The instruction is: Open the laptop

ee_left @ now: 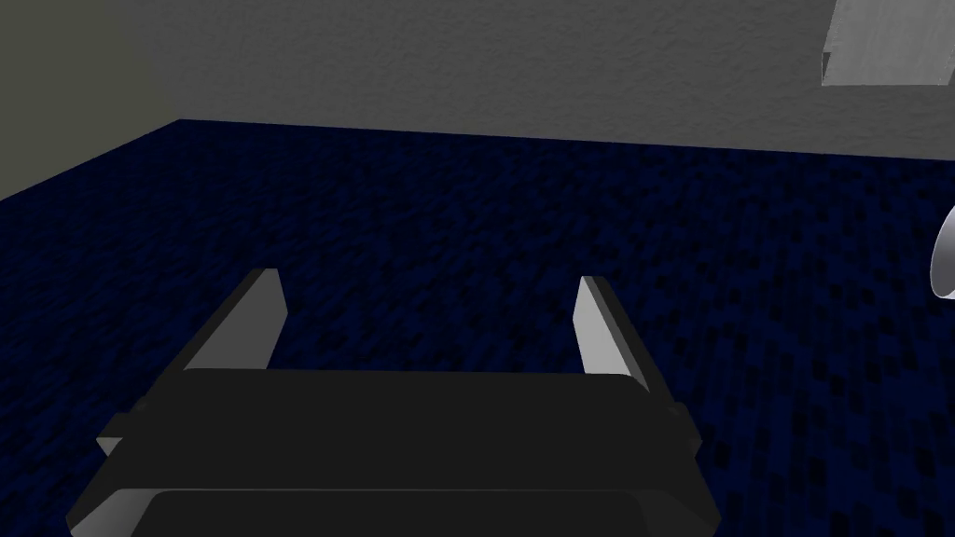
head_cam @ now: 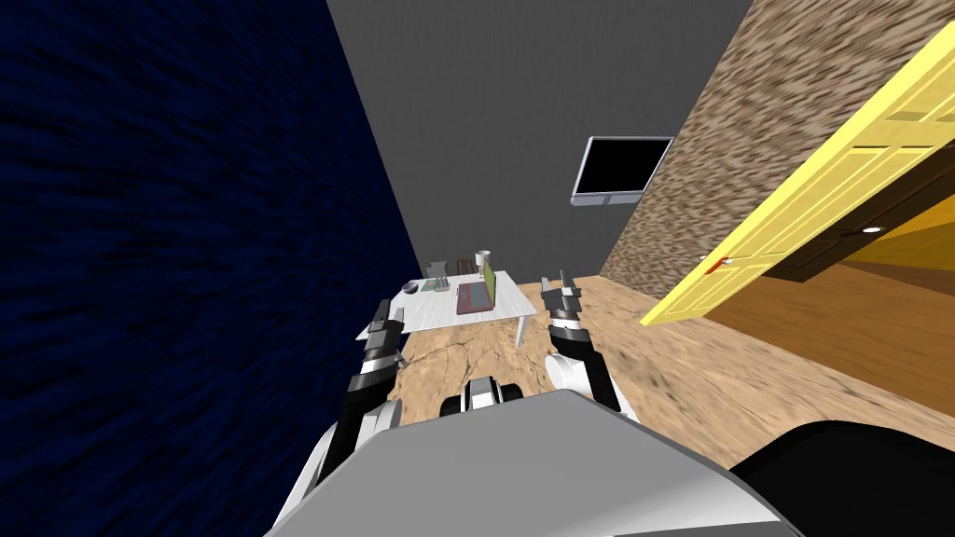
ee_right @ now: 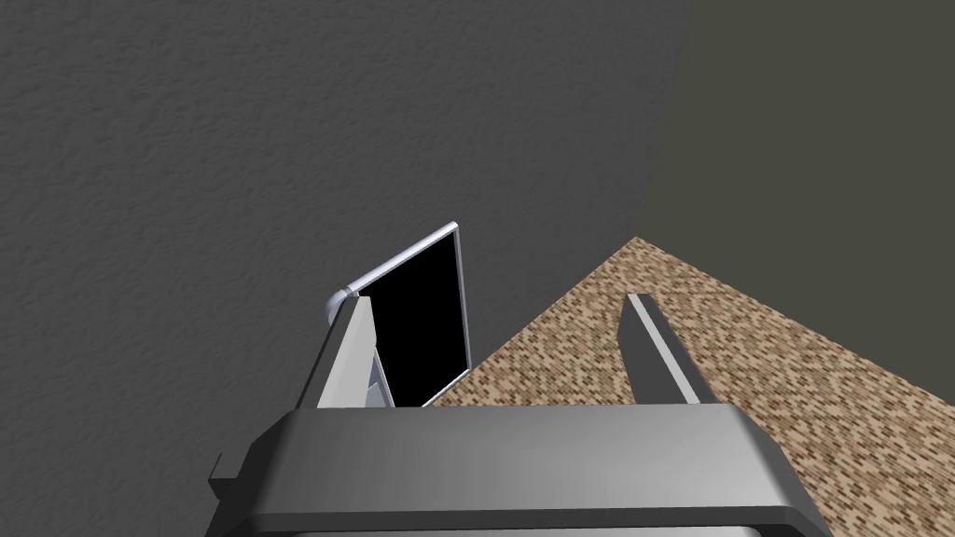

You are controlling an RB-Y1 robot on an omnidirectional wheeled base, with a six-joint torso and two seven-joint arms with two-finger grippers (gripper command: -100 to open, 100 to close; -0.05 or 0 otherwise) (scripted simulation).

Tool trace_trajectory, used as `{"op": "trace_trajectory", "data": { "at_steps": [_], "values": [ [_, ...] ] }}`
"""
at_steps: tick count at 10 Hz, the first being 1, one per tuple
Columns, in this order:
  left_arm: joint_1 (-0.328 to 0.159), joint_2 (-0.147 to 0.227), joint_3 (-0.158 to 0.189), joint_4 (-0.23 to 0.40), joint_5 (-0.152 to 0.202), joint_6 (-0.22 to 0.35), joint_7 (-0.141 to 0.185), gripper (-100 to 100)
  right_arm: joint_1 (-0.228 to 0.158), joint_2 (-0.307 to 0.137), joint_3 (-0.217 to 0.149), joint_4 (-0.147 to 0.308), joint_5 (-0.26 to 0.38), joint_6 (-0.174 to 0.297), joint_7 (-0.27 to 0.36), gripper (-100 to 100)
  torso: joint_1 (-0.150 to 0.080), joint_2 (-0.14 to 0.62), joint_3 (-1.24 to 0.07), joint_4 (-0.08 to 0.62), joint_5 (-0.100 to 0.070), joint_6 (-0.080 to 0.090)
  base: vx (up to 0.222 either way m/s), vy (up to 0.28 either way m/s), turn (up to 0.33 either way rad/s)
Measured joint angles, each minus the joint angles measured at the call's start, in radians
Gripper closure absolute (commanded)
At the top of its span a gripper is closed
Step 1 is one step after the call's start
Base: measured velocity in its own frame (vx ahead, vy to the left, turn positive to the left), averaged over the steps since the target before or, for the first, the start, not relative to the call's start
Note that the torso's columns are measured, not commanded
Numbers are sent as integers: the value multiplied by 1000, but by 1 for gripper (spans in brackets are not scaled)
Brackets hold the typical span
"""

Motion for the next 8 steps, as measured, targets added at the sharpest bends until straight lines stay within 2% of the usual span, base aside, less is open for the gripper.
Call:
{"op": "trace_trajectory", "data": {
  "at_steps": [2, 4, 8],
  "values": [
    [-12, 42, 3, 24, -7, -1, -12, -100, 0, 0, 0, 0, 0, 0, 0, 0, -1, 11, -25, 12, 0, 0, 51, -87, 2],
    [-26, 81, 9, 73, -18, -12, -32, -100, 0, 0, 0, 0, 0, 0, 0, 0, -1, 13, -25, 14, -1, 0, 53, -123, 4],
    [-61, 110, 20, 166, -42, -32, -74, -100, 0, 0, 0, 0, 0, 0, 0, 0, 2, 12, -26, 14, 1, 0, 57, -110, 2]
  ]
}}
